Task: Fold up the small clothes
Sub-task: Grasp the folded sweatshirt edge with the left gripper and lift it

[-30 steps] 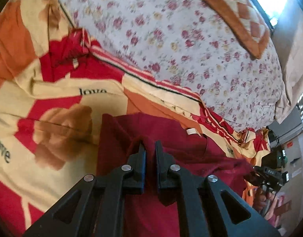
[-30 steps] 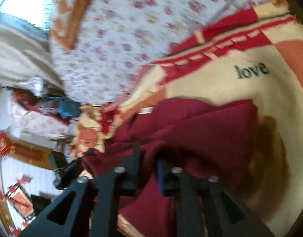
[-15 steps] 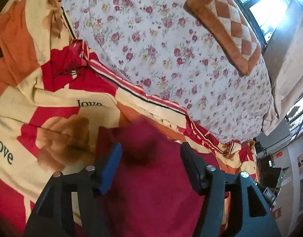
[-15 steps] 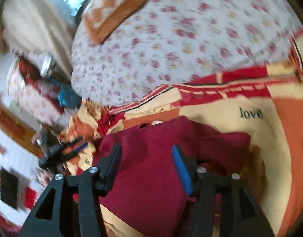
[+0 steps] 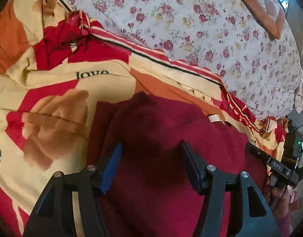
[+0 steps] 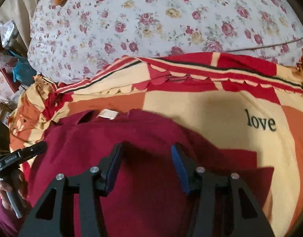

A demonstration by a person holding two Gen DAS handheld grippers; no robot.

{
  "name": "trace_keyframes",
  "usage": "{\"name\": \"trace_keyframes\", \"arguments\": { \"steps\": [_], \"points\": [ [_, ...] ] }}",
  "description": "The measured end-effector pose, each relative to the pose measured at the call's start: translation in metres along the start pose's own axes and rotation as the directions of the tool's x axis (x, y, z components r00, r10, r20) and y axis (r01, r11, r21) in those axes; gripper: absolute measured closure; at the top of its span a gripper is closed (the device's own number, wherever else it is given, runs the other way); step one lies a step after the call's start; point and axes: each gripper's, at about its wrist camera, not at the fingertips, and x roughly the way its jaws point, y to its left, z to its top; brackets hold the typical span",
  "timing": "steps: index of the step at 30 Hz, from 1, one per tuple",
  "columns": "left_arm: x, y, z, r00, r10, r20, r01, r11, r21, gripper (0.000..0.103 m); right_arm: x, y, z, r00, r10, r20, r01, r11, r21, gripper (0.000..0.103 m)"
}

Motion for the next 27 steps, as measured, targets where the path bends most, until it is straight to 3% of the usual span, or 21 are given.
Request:
{"name": "trace_keyframes", "arguments": {
  "steps": [5, 12, 15, 20, 22, 24, 27],
  "points": [
    [-0.036, 0.005, -0.011, 0.996, -0.090, 0.011, 0.090, 0.996, 0.000, 0.062, -0.034, 0.008, -0.010, 1.000, 0.021, 0.013, -0.021, 1.000, 0.001, 0.048],
    [-0.098, 0.022, -0.068, 0.984, -0.177, 0.016, 0.175, 0.980, 0.096, 0.062, -0.106, 0.017, -0.061, 0.994, 0.104, 0.028, -0.102, 0.993, -0.063, 0.037],
    [-0.101, 0.028, -0.091, 0.976, -0.216, -0.022, 0.218, 0.971, 0.101, 0.062, -0.117, 0.014, -0.085, 0.995, 0.103, 0.003, -0.103, 0.993, -0.065, 0.036],
    [-0.085, 0.025, -0.115, 0.977, -0.191, -0.095, 0.203, 0.969, 0.138, 0.062, -0.112, 0.006, -0.115, 0.995, 0.088, -0.042, -0.090, 0.995, -0.050, 0.036],
    [-0.075, 0.021, -0.119, 0.975, -0.187, -0.119, 0.204, 0.967, 0.152, 0.067, -0.106, 0.004, -0.123, 0.996, 0.074, -0.055, -0.077, 0.996, -0.046, 0.036],
    [-0.069, 0.019, -0.122, 0.978, -0.161, -0.131, 0.183, 0.965, 0.185, 0.083, -0.100, 0.002, -0.128, 0.994, 0.088, -0.061, -0.090, 0.996, -0.031, 0.036],
    [-0.064, 0.019, -0.122, 0.982, -0.134, -0.134, 0.160, 0.965, 0.208, 0.098, -0.093, 0.001, -0.131, 0.992, 0.115, -0.057, -0.116, 0.993, -0.021, 0.038]
  ]
}}
